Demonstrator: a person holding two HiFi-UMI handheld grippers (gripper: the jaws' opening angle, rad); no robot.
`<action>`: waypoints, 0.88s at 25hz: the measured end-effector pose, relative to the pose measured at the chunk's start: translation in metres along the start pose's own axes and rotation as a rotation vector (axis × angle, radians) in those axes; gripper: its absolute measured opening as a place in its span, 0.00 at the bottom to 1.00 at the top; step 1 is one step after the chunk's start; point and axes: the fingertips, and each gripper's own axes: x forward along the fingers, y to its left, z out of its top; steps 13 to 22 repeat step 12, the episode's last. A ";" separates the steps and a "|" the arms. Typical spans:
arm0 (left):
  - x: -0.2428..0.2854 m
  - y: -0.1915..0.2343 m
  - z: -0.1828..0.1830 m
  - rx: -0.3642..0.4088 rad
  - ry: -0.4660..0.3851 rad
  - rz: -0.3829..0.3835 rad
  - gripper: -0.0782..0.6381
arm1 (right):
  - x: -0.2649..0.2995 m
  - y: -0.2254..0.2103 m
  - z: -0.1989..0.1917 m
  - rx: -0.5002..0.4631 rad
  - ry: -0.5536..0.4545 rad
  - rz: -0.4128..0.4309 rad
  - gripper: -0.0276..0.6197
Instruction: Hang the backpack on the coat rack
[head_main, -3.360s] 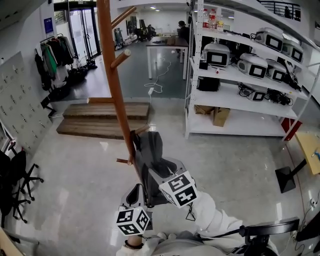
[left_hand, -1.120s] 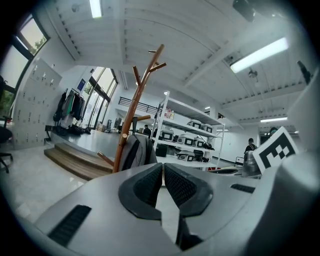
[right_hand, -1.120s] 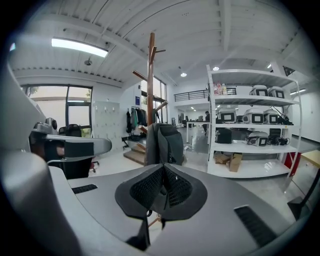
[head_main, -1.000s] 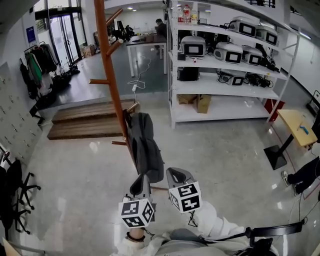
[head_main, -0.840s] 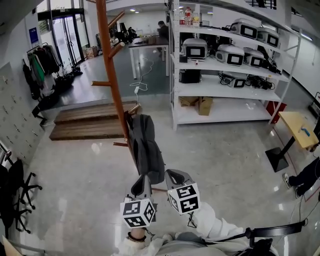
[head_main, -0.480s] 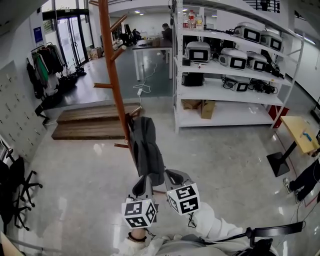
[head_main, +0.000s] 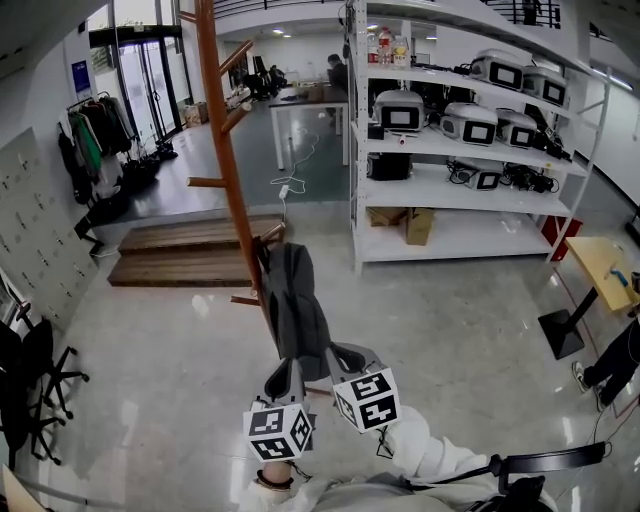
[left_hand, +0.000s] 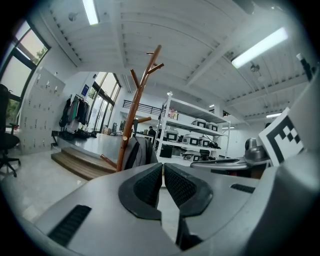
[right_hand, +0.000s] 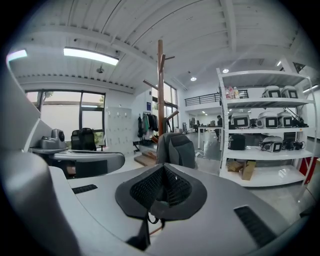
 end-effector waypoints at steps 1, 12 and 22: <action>0.000 0.000 0.000 0.000 0.001 -0.001 0.13 | 0.001 0.000 -0.001 0.001 0.001 0.000 0.06; 0.002 -0.004 -0.013 -0.008 0.030 -0.020 0.13 | 0.002 -0.006 -0.013 0.025 0.033 -0.004 0.06; 0.002 -0.004 -0.013 -0.008 0.030 -0.020 0.13 | 0.002 -0.006 -0.013 0.025 0.033 -0.004 0.06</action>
